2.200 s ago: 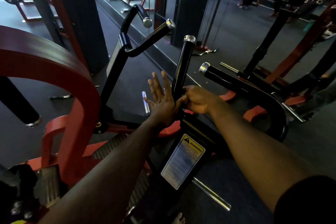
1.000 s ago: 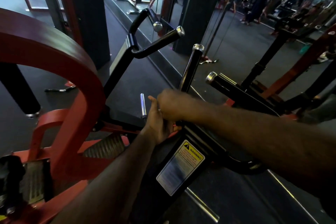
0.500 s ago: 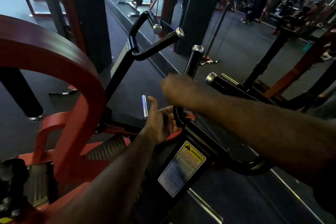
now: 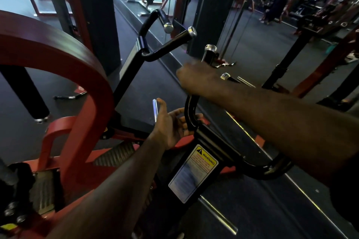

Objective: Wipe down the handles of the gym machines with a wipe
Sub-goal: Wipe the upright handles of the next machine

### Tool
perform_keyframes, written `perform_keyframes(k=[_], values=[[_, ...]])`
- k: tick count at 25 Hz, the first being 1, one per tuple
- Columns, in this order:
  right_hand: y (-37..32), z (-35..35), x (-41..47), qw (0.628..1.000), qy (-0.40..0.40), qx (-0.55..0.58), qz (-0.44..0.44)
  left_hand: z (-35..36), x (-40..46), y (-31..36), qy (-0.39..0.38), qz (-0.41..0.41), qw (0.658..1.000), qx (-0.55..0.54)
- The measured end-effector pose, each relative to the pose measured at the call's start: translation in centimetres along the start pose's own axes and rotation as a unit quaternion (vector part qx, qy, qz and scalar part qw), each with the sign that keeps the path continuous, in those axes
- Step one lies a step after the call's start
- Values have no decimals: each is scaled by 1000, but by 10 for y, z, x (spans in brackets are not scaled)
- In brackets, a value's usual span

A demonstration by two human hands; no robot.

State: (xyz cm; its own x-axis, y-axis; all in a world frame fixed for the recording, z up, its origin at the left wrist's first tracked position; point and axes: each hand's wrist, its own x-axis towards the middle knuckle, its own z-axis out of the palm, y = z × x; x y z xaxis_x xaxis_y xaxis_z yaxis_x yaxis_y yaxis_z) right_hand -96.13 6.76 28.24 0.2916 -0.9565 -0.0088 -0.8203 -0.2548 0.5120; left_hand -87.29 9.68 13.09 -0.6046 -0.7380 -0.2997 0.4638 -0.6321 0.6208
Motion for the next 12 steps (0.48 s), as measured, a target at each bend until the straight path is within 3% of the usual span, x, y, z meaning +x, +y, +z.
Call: perform_keyframes(k=[6, 9, 12], values=[[-39, 19, -29, 999, -21, 19, -47, 5, -14, -3, 24, 9, 999, -27], [-36, 15, -33, 993, -42, 110, -6, 7, -20, -5, 25, 16, 999, -35], [-52, 23, -52, 982, -80, 167, -21, 8, -28, -7, 24, 29, 999, -29]])
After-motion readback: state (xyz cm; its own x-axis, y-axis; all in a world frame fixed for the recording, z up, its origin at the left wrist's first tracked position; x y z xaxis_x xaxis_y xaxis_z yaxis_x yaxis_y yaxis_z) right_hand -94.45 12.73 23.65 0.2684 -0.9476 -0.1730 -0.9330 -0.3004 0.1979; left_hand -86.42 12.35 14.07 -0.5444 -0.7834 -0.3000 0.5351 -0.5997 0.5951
